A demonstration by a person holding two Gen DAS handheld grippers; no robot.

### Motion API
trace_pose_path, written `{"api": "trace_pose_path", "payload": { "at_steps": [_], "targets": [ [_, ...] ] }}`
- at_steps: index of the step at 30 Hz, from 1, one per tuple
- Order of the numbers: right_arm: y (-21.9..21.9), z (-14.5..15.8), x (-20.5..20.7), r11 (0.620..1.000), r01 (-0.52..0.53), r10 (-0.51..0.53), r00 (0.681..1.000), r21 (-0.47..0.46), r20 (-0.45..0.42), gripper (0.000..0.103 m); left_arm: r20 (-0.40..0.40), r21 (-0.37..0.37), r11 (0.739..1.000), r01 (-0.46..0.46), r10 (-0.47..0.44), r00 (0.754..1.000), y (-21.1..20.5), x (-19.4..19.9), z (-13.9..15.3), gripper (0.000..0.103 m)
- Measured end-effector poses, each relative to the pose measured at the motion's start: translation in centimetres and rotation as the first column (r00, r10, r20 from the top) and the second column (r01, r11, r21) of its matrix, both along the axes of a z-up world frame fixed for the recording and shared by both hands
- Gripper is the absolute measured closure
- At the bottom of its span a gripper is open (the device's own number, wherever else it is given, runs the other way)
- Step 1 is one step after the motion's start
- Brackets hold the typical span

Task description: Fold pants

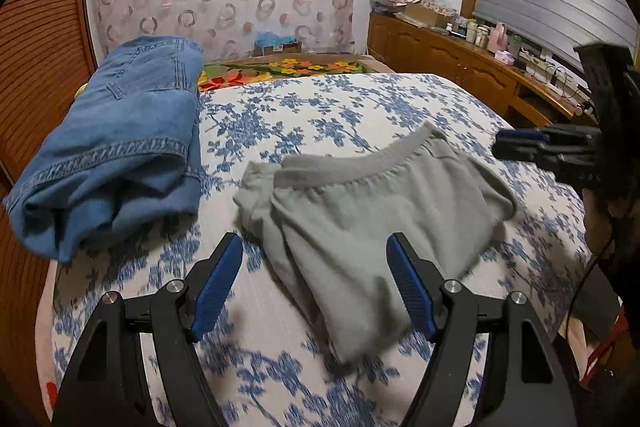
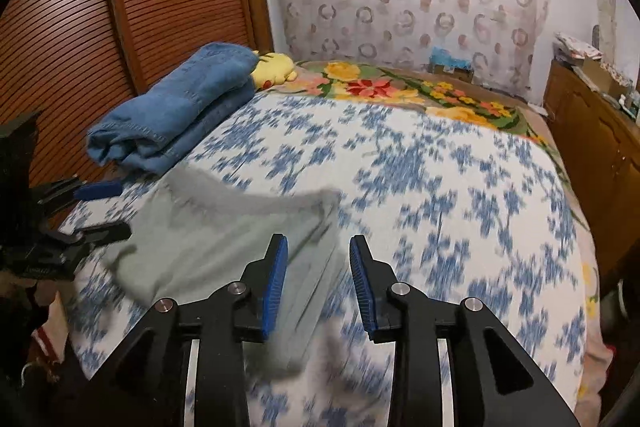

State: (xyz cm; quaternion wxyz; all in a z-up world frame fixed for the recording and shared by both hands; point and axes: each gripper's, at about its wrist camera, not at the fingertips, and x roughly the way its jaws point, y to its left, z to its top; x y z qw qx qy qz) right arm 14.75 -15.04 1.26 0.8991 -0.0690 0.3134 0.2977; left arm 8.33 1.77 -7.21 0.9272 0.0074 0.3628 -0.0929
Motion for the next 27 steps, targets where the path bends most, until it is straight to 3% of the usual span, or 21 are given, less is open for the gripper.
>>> {"api": "trace_pose_path", "payload": {
  "at_steps": [9,15,18,19,21,23,25,27],
  "targets": [
    [-1.9,-2.1,-3.3,1.000,-0.011,0.013,0.998,0.023,-0.069,0.070,-0.023,-0.015,1.000,0.025,-0.025,0.999,-0.2,-3.0,-1.4,0.030],
    [-1.6,-2.7,-3.1,1.000,-0.005,0.007,0.995,0.026,-0.096,0.070,-0.059,-0.025,0.998,0.054,-0.056,0.997,-0.9,-3.0,-2.6,0.058],
    [-1.2,-3.3,-2.8,1.000,-0.006,0.007,0.994,0.010,-0.106,0.070,-0.065,-0.035,0.997,0.063,-0.065,0.996,-1.1,-2.7,-2.9,0.068],
    [-1.0,-3.4,-2.5,1.000,-0.007,0.007,0.994,0.006,-0.109,0.071,-0.068,-0.041,0.997,0.066,-0.069,0.995,-1.2,-2.5,-3.0,0.069],
    [-0.9,-3.6,-2.2,1.000,-0.009,0.008,0.993,-0.001,-0.116,0.074,-0.066,-0.047,0.997,0.067,-0.070,0.995,-1.1,-2.3,-3.0,0.083],
    [-0.8,-3.7,-2.0,1.000,-0.011,0.011,0.994,-0.004,-0.113,0.082,-0.044,-0.058,0.996,0.063,-0.066,0.997,-1.0,-2.5,-2.6,0.091],
    [-1.0,-3.6,-2.0,1.000,0.000,-0.001,0.996,-0.004,-0.092,0.092,-0.004,-0.070,0.997,0.040,-0.041,0.999,-0.5,-2.9,-1.7,0.093],
    [-1.4,-3.3,-2.2,1.000,0.015,-0.015,0.997,0.003,-0.072,0.094,0.016,-0.095,0.995,0.029,-0.028,0.999,0.2,-3.1,-1.0,0.093]
  ]
}}
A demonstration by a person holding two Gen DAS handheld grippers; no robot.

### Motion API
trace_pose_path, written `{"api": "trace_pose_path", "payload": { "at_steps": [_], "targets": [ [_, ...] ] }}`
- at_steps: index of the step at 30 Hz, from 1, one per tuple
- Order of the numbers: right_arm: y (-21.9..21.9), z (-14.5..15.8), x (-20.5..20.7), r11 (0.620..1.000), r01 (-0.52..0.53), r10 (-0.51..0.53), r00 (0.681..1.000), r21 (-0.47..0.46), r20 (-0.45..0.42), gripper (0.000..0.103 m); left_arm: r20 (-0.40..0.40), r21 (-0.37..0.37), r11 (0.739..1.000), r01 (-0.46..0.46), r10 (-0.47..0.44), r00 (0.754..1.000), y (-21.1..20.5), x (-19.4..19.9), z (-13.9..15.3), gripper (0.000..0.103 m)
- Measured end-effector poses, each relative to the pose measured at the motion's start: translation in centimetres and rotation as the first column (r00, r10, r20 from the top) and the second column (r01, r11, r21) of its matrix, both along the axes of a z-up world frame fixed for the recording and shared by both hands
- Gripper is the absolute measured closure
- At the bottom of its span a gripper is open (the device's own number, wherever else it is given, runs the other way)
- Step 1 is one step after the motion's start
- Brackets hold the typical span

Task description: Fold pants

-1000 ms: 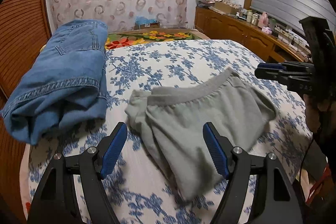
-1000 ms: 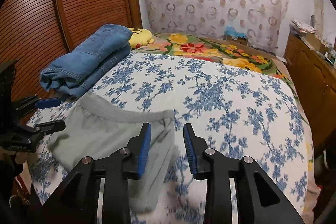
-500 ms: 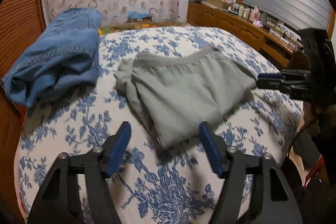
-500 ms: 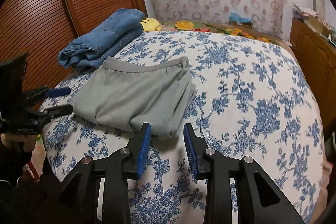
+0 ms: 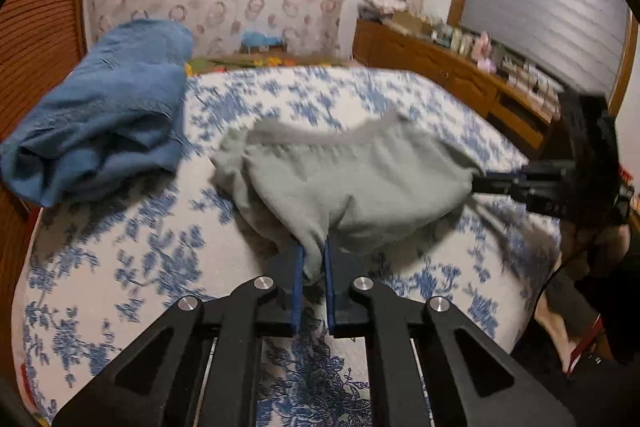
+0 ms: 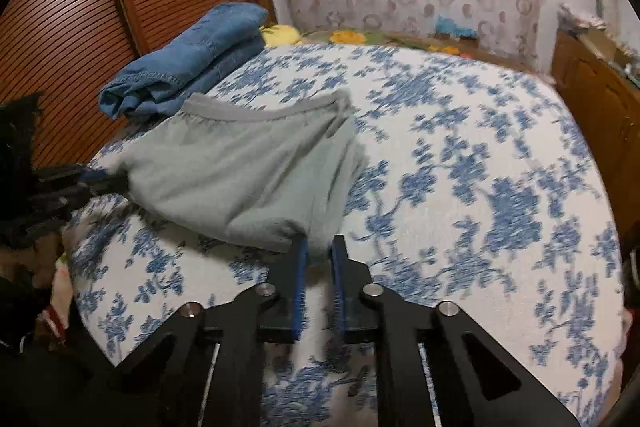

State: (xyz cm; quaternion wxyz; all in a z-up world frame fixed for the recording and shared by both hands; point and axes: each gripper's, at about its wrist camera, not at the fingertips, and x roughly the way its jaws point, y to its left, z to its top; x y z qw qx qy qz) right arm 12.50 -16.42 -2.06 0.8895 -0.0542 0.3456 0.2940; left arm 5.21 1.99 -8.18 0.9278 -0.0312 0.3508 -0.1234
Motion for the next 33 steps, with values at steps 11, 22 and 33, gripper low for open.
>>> {"api": "trace_pose_path", "payload": {
  "at_steps": [11,22,33],
  "targets": [
    [-2.1,0.4,-1.6,0.998,0.055,-0.055,0.998,0.006,0.038,0.099,-0.028,0.019,1.000,-0.012,0.013,1.000,0.2,0.0,-0.6,0.093],
    [0.2,-0.2,0.0,0.999,0.012,-0.011,1.000,0.047,-0.027,0.066,-0.055,0.027,1.000,-0.010,0.012,0.998,0.2,0.3,-1.3,0.093],
    [0.3,0.0,0.5,0.996,-0.030,0.035,0.998,0.080,-0.059,0.097,-0.014,0.041,0.998,0.037,-0.036,0.999,-0.7,-1.3,0.2,0.094]
  ]
}}
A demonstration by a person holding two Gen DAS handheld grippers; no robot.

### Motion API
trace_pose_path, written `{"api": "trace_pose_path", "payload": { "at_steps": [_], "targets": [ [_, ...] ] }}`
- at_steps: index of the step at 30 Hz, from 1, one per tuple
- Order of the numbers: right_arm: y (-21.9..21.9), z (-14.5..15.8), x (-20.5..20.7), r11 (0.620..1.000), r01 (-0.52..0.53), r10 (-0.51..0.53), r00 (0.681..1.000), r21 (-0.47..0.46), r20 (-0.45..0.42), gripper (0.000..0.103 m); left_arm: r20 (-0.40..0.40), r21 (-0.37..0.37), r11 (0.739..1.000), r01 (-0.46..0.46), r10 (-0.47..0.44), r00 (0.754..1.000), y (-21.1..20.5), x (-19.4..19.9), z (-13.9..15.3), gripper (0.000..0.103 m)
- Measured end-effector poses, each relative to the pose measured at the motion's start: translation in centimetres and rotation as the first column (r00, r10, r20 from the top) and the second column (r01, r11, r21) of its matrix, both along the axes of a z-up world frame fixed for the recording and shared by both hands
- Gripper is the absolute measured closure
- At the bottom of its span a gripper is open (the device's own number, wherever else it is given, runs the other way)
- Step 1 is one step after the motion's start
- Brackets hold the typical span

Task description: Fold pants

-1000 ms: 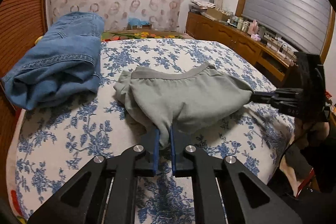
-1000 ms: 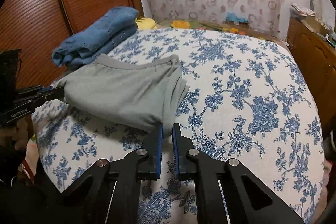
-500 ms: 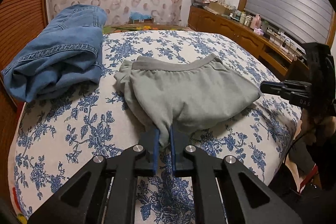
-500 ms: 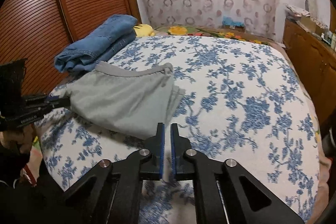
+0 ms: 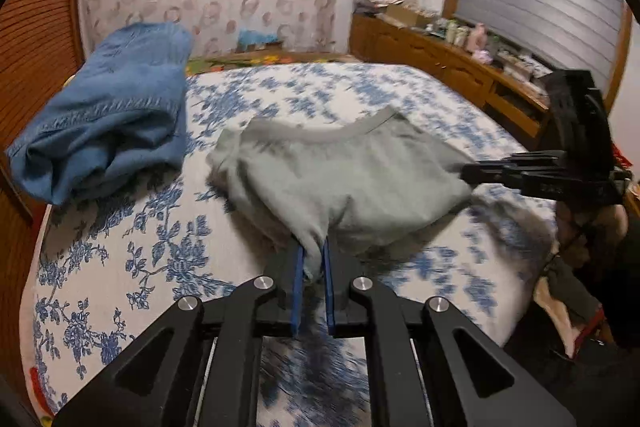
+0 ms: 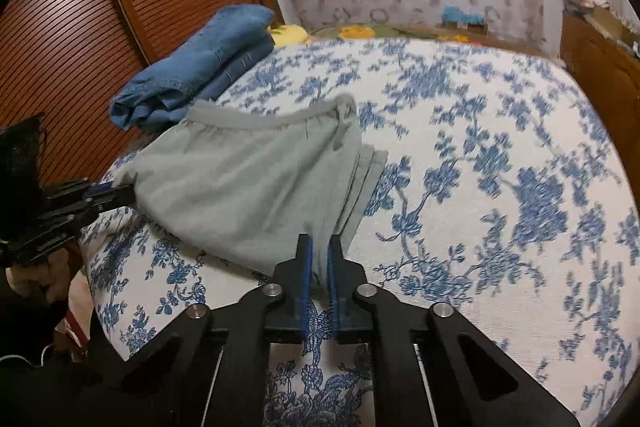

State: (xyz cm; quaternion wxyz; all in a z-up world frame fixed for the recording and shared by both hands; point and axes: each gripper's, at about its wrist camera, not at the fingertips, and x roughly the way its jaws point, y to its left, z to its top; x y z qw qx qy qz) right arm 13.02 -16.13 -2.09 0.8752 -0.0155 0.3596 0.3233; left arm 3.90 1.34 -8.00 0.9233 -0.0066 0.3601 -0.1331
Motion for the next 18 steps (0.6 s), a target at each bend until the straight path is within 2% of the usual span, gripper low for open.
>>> {"api": "trace_pose_path", "payload": {
  "at_steps": [7,13,18],
  "targets": [
    [-1.5,1.4,-4.0,0.999,-0.044,0.043,0.999,0.007,0.030,0.098,-0.006,0.013,0.999,0.038,-0.038,0.999,-0.3,-2.8,1.3,0.093],
    [-2.8,1.0,-6.2,0.998,-0.054,0.054,0.999,0.018,0.006,0.098,-0.038,0.021,0.998,0.067,-0.066,0.997,-0.7,-4.6,0.5,0.093],
    [-2.6,0.8,-7.2,0.999,-0.044,0.044,0.999,-0.013,-0.003,0.097,-0.068,0.023,0.998,0.060,-0.059,0.996,-0.9,-4.8,-0.2,0.093]
  ]
}}
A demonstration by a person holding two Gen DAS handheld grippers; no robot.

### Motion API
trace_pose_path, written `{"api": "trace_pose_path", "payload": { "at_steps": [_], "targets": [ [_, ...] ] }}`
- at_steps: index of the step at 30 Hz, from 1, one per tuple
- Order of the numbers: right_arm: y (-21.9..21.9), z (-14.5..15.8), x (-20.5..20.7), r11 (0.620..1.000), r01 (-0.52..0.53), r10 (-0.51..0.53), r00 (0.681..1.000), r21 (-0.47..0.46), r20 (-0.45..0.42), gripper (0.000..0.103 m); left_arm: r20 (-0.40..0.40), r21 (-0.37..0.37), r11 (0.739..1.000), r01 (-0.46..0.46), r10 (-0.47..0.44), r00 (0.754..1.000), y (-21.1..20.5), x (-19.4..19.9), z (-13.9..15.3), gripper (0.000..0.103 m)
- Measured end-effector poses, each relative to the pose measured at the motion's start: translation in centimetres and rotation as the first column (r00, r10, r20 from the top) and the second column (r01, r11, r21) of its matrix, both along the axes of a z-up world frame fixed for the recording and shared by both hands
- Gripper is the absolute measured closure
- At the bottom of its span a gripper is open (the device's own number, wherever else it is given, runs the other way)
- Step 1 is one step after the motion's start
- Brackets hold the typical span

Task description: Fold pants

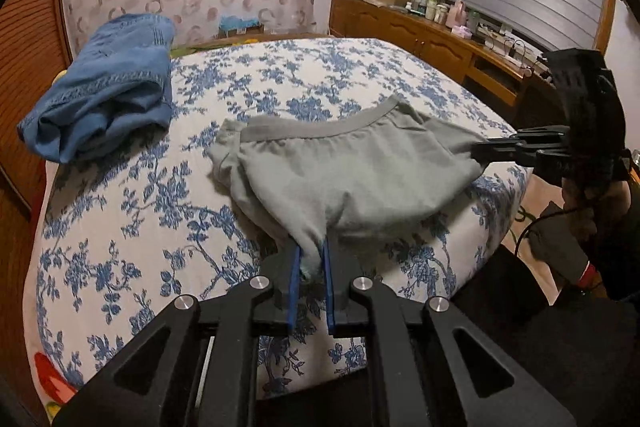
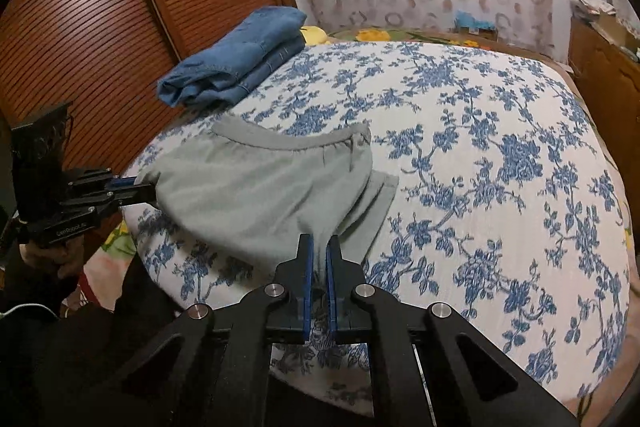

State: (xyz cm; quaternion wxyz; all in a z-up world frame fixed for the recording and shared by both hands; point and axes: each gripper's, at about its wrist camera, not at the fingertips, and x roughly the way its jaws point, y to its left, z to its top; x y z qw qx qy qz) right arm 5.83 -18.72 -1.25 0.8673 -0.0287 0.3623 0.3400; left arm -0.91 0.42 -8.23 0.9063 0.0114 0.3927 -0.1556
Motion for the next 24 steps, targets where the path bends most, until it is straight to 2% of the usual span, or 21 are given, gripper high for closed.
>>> {"api": "trace_pose_path", "payload": {
  "at_steps": [4,6,7,9,10,12,13,16,20,22,24],
  "targets": [
    [0.5,0.5,-0.6,1.000,0.010,-0.010,1.000,-0.023,0.018,0.097,0.019,-0.014,1.000,-0.006,0.006,1.000,0.1,-0.2,0.5,0.090],
    [0.5,0.8,-0.8,1.000,0.013,-0.012,1.000,-0.027,0.028,0.097,0.035,-0.019,1.000,-0.015,0.015,0.999,0.3,-0.3,1.0,0.074],
    [0.5,0.9,-1.0,1.000,0.015,-0.014,0.999,-0.027,0.034,0.097,0.045,-0.027,0.999,-0.018,0.019,0.999,0.4,-0.3,1.2,0.070],
    [0.3,1.3,-1.3,0.999,0.021,-0.019,0.999,-0.028,0.046,0.097,0.055,-0.036,0.999,-0.023,0.025,0.998,0.6,-0.2,1.4,0.049],
    [0.2,1.4,-1.4,0.999,0.023,-0.021,0.998,-0.027,0.053,0.097,0.060,-0.034,0.999,-0.029,0.031,0.998,0.8,-0.1,1.5,0.045],
    [0.1,1.6,-1.5,0.999,0.028,-0.026,0.998,-0.026,0.065,0.097,0.070,-0.031,0.998,-0.049,0.051,0.996,1.0,0.3,1.7,0.029],
    [0.1,1.6,-1.6,0.999,0.031,-0.029,0.997,-0.028,0.070,0.097,0.073,-0.031,0.998,-0.058,0.060,0.996,1.1,0.5,1.7,0.026],
    [0.2,1.8,-1.6,0.999,0.040,-0.038,0.996,-0.034,0.084,0.094,0.072,-0.041,0.996,-0.081,0.083,0.994,1.6,1.4,1.7,0.023],
    [0.5,2.0,-1.3,0.998,0.056,-0.053,0.994,-0.028,0.098,0.073,0.054,-0.033,0.995,-0.095,0.097,0.994,1.8,2.9,1.2,0.023],
    [0.6,2.0,-1.0,0.997,0.069,-0.066,0.992,-0.028,0.107,0.065,0.049,-0.041,0.994,-0.101,0.103,0.993,2.0,3.5,0.9,0.023],
    [0.7,1.9,-0.7,0.997,0.075,-0.072,0.992,-0.021,0.106,0.063,0.037,-0.042,0.993,-0.106,0.108,0.994,2.1,4.0,0.6,0.023]
  ]
}}
